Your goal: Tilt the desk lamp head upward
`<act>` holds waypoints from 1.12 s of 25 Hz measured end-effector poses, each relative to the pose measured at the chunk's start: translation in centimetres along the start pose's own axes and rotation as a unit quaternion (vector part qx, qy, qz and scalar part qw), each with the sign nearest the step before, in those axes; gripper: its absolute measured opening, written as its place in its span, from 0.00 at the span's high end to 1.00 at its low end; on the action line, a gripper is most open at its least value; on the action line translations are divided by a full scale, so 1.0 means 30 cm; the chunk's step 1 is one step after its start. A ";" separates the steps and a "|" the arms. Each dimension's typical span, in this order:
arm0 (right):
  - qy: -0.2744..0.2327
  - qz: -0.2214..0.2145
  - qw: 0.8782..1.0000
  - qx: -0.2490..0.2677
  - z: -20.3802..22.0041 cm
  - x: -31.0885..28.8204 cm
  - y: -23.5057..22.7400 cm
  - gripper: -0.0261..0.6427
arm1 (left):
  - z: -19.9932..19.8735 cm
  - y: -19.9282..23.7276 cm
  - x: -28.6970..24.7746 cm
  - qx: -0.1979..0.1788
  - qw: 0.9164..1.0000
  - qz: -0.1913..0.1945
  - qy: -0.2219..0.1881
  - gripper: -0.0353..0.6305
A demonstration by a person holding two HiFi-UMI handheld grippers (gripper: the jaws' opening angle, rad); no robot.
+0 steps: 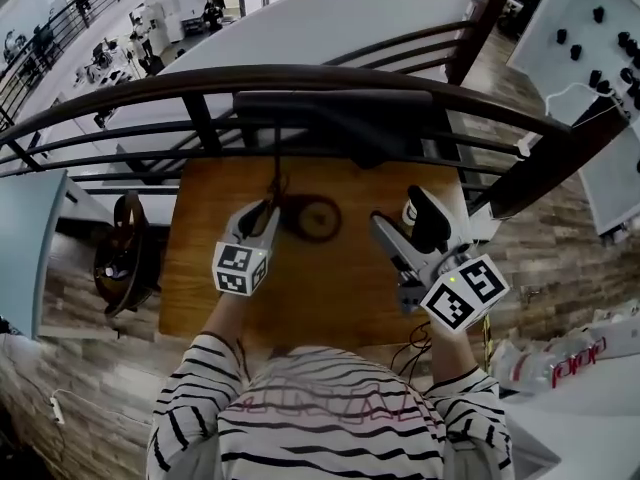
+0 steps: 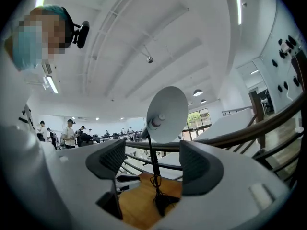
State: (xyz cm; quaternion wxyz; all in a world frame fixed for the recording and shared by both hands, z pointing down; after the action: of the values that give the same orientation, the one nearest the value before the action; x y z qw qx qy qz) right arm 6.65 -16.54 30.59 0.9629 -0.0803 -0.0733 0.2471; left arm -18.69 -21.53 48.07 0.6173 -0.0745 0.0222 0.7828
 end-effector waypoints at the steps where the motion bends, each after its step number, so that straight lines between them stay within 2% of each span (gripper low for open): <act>1: 0.006 -0.003 1.000 -0.006 0.021 0.010 -0.002 0.43 | -0.008 -0.017 0.018 0.005 1.000 -0.003 -0.006 0.80; 7: 0.017 -0.007 0.999 -0.044 0.111 0.075 -0.013 0.45 | -0.064 -0.108 0.136 0.025 0.999 -0.019 -0.035 0.82; 17: 0.038 -0.003 0.998 -0.060 0.239 0.201 0.003 0.59 | -0.065 -0.280 0.281 0.017 0.999 -0.033 -0.033 0.87; 28: 0.060 -0.004 0.995 -0.079 0.365 0.344 0.011 0.85 | -0.062 -0.474 0.403 0.031 0.997 -0.057 -0.039 0.92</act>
State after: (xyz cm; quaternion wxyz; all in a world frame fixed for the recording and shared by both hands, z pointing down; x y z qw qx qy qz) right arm 13.48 -9.93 42.27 0.9570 -0.1708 -0.0346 0.2318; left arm -7.47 -6.75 45.29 0.6636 -0.0261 0.0178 0.7474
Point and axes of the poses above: the fingertips, and each gripper's own axes: x backward along the fingers, y to its left, z out of its underside, the point moved 5 cm from there along x, backward along the fingers, and after that the axes turned 12 degrees about -z, right-handed, at the moved point
